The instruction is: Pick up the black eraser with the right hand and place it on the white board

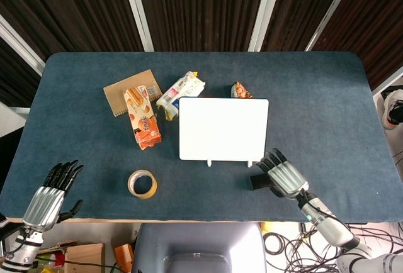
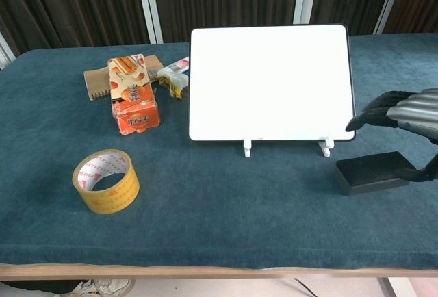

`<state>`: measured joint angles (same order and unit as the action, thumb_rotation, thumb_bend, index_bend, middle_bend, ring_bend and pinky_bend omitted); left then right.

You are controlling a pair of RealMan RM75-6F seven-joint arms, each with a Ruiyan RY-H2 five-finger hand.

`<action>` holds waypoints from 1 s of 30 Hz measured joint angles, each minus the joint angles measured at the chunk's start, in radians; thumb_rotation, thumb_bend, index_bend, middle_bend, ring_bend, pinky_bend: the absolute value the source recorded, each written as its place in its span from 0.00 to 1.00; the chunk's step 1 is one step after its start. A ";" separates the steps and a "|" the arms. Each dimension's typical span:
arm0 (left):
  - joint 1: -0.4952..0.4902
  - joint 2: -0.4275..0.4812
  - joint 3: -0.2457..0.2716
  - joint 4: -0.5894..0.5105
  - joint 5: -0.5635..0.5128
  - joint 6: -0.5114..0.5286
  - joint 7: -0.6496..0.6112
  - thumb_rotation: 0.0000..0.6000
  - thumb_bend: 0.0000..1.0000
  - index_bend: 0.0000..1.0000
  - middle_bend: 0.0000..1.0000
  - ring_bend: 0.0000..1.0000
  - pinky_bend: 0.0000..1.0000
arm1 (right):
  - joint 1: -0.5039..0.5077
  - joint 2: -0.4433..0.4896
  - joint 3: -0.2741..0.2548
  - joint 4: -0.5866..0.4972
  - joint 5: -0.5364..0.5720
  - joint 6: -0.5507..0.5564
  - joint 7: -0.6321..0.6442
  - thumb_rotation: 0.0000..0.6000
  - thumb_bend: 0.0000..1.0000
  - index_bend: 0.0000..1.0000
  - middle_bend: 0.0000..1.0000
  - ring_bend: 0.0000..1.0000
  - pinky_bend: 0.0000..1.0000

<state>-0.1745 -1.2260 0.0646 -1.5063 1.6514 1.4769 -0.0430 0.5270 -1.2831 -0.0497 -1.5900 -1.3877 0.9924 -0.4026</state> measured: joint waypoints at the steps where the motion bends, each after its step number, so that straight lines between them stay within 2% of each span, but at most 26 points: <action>1: 0.002 -0.002 0.002 0.008 0.000 0.003 -0.008 1.00 0.35 0.00 0.00 0.00 0.05 | -0.003 -0.002 -0.001 0.013 0.004 -0.003 0.010 1.00 0.24 0.19 0.17 0.06 0.03; 11: 0.006 -0.007 -0.005 0.023 -0.013 -0.009 -0.029 1.00 0.35 0.00 0.00 0.00 0.05 | -0.011 -0.063 -0.004 0.129 0.007 -0.044 0.099 1.00 0.24 0.23 0.19 0.08 0.05; 15: 0.005 -0.004 -0.008 0.023 -0.016 -0.013 -0.031 1.00 0.35 0.00 0.00 0.00 0.05 | -0.009 -0.076 -0.005 0.142 -0.006 -0.053 0.114 1.00 0.24 0.24 0.20 0.09 0.06; 23: 0.004 -0.001 -0.012 0.023 -0.018 -0.019 -0.044 1.00 0.35 0.00 0.00 0.00 0.05 | -0.011 -0.107 0.001 0.168 -0.029 -0.042 0.141 1.00 0.25 0.36 0.24 0.13 0.09; 30: 0.002 0.001 -0.014 0.030 -0.024 -0.028 -0.057 1.00 0.35 0.00 0.00 0.00 0.05 | -0.016 -0.116 0.007 0.172 -0.041 -0.020 0.118 1.00 0.25 0.39 0.24 0.14 0.10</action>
<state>-0.1722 -1.2250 0.0502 -1.4764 1.6277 1.4486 -0.1001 0.5115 -1.3992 -0.0431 -1.4180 -1.4288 0.9720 -0.2848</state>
